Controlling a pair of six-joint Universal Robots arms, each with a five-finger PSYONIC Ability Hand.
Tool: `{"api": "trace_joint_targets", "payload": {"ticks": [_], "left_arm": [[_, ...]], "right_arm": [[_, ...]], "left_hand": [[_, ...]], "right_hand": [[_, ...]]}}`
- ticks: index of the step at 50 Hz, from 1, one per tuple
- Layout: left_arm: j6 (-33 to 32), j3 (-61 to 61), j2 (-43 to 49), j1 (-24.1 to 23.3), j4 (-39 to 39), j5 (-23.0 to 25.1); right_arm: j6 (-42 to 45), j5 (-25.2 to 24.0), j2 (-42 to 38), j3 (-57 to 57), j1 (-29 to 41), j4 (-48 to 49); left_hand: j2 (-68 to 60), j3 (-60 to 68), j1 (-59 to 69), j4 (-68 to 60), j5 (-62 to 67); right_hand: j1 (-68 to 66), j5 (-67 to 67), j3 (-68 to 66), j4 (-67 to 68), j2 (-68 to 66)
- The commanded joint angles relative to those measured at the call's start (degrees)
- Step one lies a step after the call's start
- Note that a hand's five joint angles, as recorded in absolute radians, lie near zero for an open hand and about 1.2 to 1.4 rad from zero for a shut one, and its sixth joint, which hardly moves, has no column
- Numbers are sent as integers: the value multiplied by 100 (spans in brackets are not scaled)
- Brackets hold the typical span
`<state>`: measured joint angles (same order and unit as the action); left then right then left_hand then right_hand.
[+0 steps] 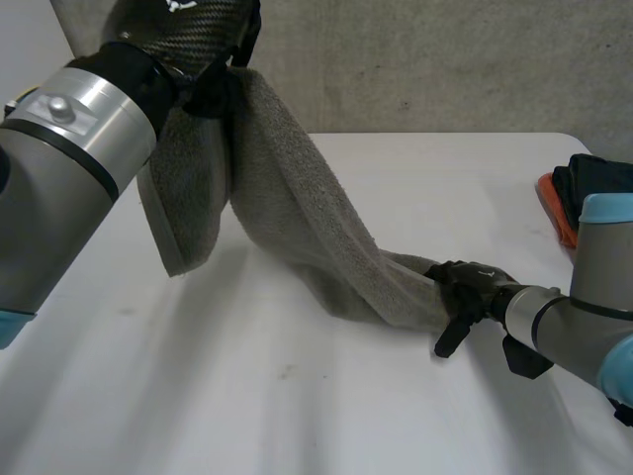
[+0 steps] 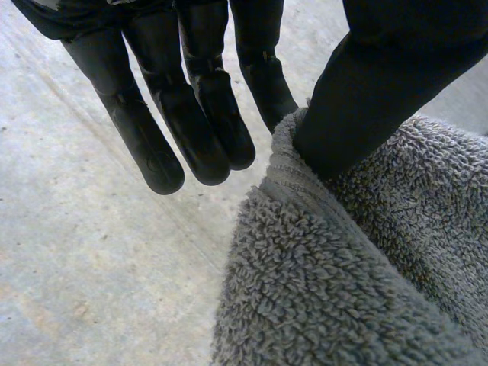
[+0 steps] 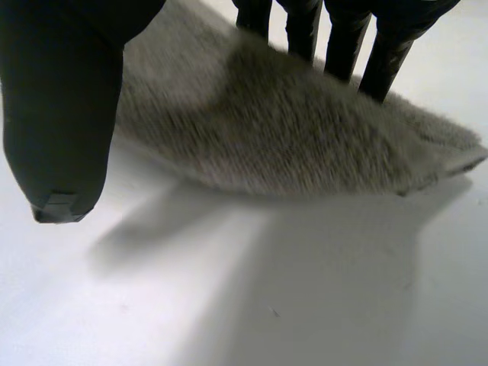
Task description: Fold the laundry.
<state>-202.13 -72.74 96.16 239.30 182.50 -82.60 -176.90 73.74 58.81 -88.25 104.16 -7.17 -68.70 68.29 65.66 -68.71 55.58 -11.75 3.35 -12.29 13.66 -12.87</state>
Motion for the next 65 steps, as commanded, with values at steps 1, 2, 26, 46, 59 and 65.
{"api": "trace_joint_targets", "payload": {"ticks": [1, 2, 26, 46, 59, 65], "left_arm": [[191, 76, -80, 29, 5, -204], [217, 94, -80, 37, 5, -222], [367, 738, 1116, 618, 2009, -1013], [-292, -4081, 342, -235, 842, -969], [-127, -1781, 489, 107, 751, -925], [226, -672, 1721, 187, 805, -530]], "right_arm": [[375, 439, -150, -26, 148, 453], [392, 517, -124, -26, 192, 645], [2106, 1300, 1238, 1654, 245, 3531], [2687, 703, 966, -763, 149, 1904], [2687, 615, 1194, -1194, 166, 2202], [2687, 615, 1291, -1274, 184, 2247]], "left_hand": [[-1130, 1171, 1434, -1129, 1442], [-1130, 1171, 1434, -1129, 1442], [-1130, 1171, 1434, -1129, 1442], [3038, -2996, -2733, 3039, -2726], [3595, -3553, -3291, 3596, -3283], [3545, -3503, -3240, 3545, -3233]], "right_hand": [[-1974, 1813, -1919, 1782, -1862], [-5517, 5357, -5463, 5326, -5405], [-6825, 6665, -6771, 6634, -6713], [-6825, 6665, -6771, 6634, -6713], [-6825, 6665, -6771, 6634, -6713], [-6825, 6665, -6771, 6634, -6713]]}}
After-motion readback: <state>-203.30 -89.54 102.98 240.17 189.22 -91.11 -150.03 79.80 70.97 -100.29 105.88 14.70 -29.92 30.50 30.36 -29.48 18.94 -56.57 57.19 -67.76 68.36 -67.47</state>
